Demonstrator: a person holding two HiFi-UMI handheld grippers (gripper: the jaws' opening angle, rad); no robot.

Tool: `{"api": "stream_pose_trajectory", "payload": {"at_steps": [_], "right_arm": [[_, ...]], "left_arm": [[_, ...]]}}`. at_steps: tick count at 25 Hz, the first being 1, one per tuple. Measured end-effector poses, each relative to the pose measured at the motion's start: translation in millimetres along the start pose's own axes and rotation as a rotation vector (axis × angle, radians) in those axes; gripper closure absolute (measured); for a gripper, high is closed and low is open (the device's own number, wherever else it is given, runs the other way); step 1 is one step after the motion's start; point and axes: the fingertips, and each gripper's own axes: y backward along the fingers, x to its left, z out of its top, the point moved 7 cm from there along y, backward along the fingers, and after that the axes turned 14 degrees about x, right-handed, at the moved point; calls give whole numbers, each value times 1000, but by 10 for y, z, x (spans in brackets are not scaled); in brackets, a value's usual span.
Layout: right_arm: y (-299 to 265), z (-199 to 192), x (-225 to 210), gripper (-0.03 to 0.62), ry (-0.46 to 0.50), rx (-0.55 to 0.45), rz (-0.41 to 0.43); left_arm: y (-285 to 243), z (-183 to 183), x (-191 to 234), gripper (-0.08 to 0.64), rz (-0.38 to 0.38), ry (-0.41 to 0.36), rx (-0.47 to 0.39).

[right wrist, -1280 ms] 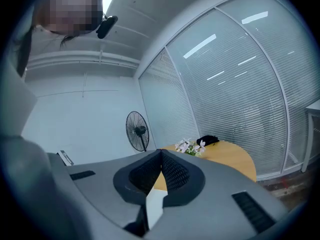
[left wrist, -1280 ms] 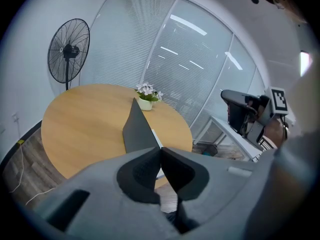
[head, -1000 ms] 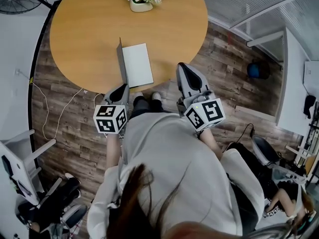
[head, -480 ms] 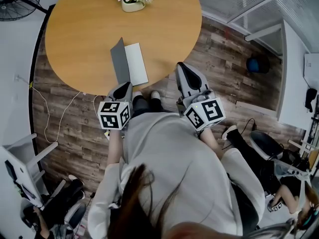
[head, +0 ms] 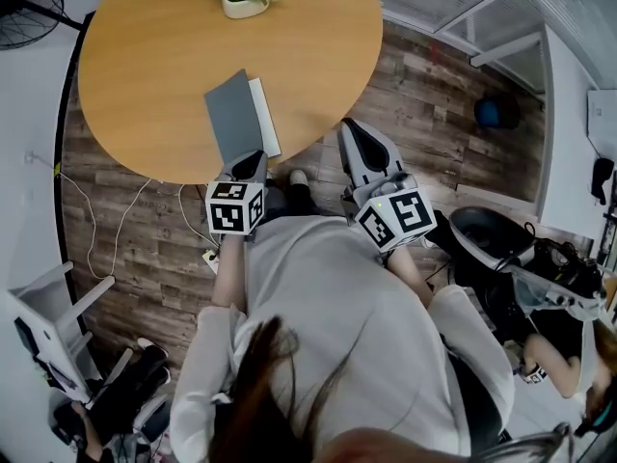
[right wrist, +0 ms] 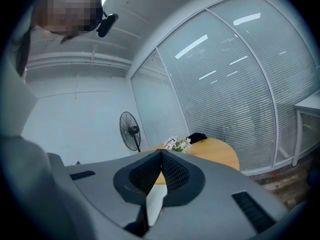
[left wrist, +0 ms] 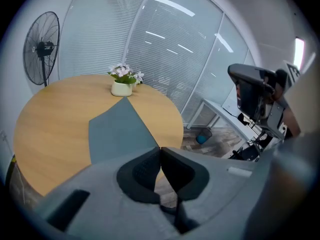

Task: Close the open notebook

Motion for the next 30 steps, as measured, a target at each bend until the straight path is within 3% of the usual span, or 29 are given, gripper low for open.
{"api": "stream_pose_trajectory", "payload": {"at_steps": [4, 14, 30], "right_arm": [[-105, -35, -99, 589, -7, 12, -1], [148, -120, 118, 589, 0, 20, -16], [272, -165, 198, 589, -7, 21, -47]], "left_arm": [[-265, 48, 18, 538, 2, -17, 42], [-489, -210, -102, 538, -13, -45, 117], [-703, -403, -51, 537, -71, -5, 173]]}}
